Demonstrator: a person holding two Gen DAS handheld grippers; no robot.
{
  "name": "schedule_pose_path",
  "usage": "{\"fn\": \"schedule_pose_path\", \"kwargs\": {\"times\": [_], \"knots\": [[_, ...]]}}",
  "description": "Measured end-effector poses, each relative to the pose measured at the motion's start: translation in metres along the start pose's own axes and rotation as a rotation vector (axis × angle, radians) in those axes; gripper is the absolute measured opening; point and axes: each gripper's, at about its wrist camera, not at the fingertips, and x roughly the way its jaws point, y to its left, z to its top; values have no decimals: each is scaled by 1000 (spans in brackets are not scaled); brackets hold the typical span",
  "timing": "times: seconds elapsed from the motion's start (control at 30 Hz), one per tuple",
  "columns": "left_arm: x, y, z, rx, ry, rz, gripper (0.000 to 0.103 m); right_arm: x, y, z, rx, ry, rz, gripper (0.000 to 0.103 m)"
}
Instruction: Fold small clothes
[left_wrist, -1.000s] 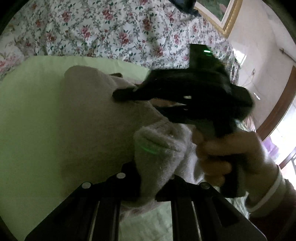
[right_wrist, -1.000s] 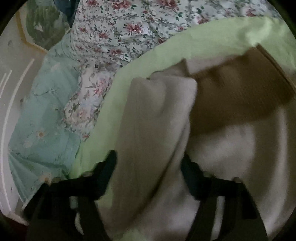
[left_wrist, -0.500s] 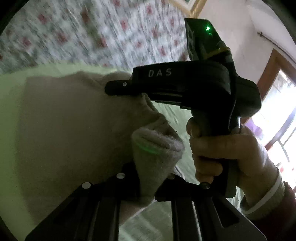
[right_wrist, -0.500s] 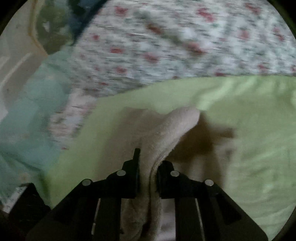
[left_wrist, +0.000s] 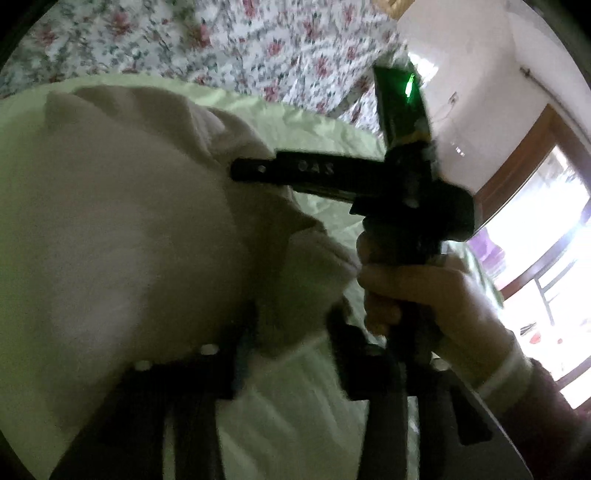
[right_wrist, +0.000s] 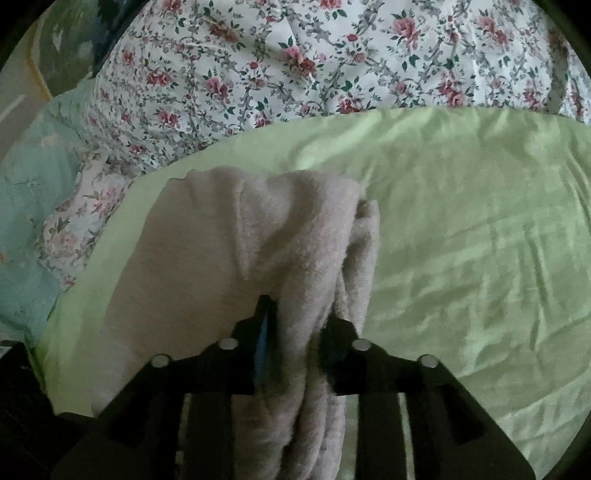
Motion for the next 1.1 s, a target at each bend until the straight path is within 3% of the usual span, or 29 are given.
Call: {"fn": "schedule_pose_path", "kwargs": {"times": [0.03, 0.07, 0.13, 0.17, 0.37, 0.5, 0.67, 0.77, 0.83, 0.9, 1.0, 1.1], "knots": [[-11, 0, -4, -3, -13, 10, 68, -5, -1, -1, 6, -7, -3, 36], [-22, 3, -6, -9, -31, 17, 73, -9, -3, -2, 17, -14, -4, 42], [-44, 13, -8, -31, -63, 39, 83, -17, -8, -6, 43, -27, 3, 68], [-51, 21, -6, -52, -74, 49, 84, -21, -12, -9, 67, -28, 26, 71], [-70, 86, 5, -192, -99, 117, 91, -24, -25, -19, 146, 27, 146, 72], [-53, 128, 19, -315, -51, 41, 91, -12, -29, -21, 173, 85, 160, 72], [-11, 155, 33, -385, 10, -15, 91, 12, -30, -19, 200, 154, 196, 72], [4, 162, 35, -393, 28, -35, 87, 22, -29, -20, 209, 165, 218, 70], [6, 160, 37, -374, 24, -35, 74, 27, -31, -22, 245, 169, 236, 48], [5, 160, 37, -360, 28, -26, 65, 30, -30, -25, 279, 170, 230, 40], [-15, 155, 32, -328, 9, -29, 55, 18, -16, -25, 279, 138, 224, 32], [-57, 147, 22, -277, -41, 0, 55, -2, 21, -28, 233, 88, 245, 30]]}}
